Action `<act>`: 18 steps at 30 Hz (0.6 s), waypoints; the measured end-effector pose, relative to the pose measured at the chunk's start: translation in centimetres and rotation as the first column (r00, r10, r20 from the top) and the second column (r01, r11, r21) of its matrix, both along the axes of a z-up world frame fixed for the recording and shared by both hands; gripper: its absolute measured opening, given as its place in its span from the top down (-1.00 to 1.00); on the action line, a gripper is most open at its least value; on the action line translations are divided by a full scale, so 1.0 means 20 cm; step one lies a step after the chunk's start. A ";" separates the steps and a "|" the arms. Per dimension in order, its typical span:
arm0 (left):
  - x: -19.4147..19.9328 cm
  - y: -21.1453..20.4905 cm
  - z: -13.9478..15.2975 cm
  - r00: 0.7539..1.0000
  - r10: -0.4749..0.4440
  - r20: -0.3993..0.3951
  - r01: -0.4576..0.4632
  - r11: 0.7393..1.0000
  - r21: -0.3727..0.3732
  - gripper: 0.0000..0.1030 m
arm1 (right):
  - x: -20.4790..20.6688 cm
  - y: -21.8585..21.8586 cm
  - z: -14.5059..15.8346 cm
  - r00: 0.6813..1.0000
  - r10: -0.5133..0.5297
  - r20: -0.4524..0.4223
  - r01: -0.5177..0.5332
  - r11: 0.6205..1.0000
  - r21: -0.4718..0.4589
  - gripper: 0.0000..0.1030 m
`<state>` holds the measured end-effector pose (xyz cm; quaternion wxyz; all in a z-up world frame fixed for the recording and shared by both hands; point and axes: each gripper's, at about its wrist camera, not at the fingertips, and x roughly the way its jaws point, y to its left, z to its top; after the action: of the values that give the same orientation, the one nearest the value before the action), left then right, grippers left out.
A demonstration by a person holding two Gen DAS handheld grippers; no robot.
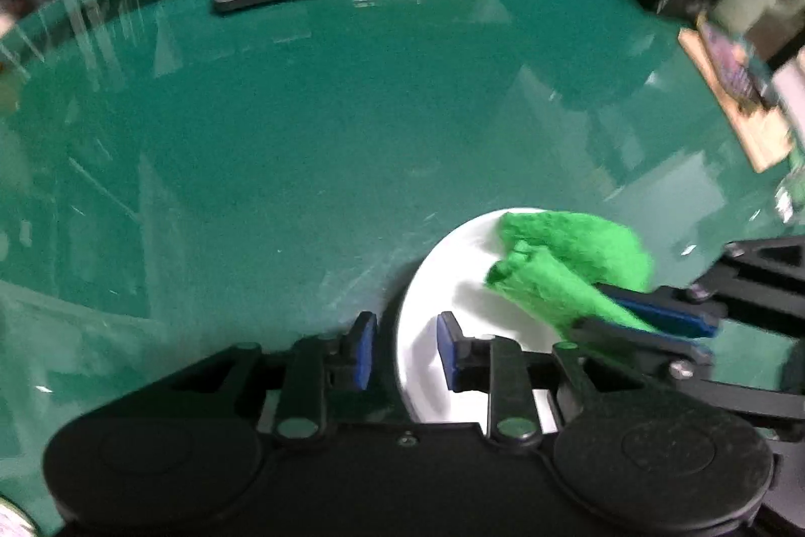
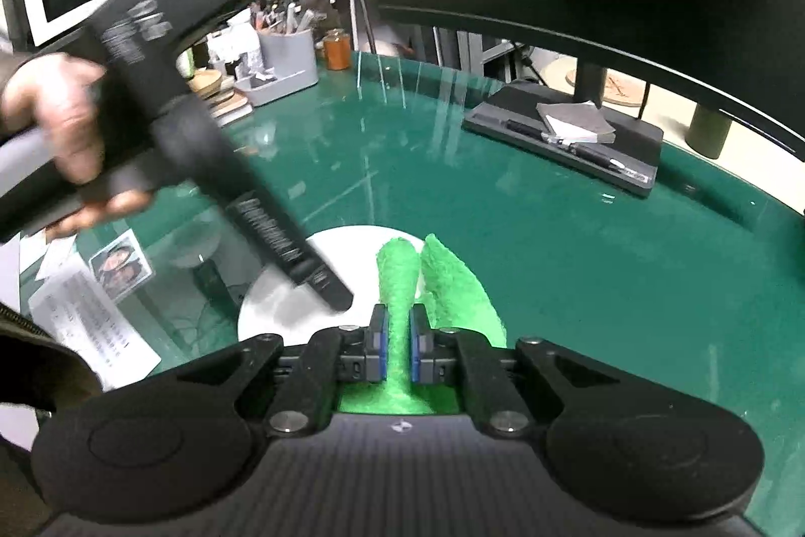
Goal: Clean bowl
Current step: 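Sweep the cloth over the plate rim near the left gripper with the right gripper, then tilt the plate with the left gripper while the right gripper presses the cloth inside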
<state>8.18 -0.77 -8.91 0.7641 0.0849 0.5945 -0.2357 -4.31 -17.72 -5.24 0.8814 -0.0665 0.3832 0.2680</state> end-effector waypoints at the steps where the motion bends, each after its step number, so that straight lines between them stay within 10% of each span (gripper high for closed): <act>1: 0.00 0.00 0.00 1.000 0.003 -0.001 -0.003 1.000 -0.005 0.67 | 0.00 0.00 0.00 1.000 -0.006 -0.005 0.006 1.000 -0.001 0.85; 18: -0.06 0.01 0.00 1.000 0.013 0.026 -0.013 1.000 -0.004 0.64 | -0.02 0.04 -0.01 0.995 -0.020 -0.096 0.023 0.999 0.030 0.85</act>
<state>7.04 -0.62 -8.82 0.7733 0.0825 0.5847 -0.2308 -4.69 -16.96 -5.48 0.8659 -0.0359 0.4215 0.2671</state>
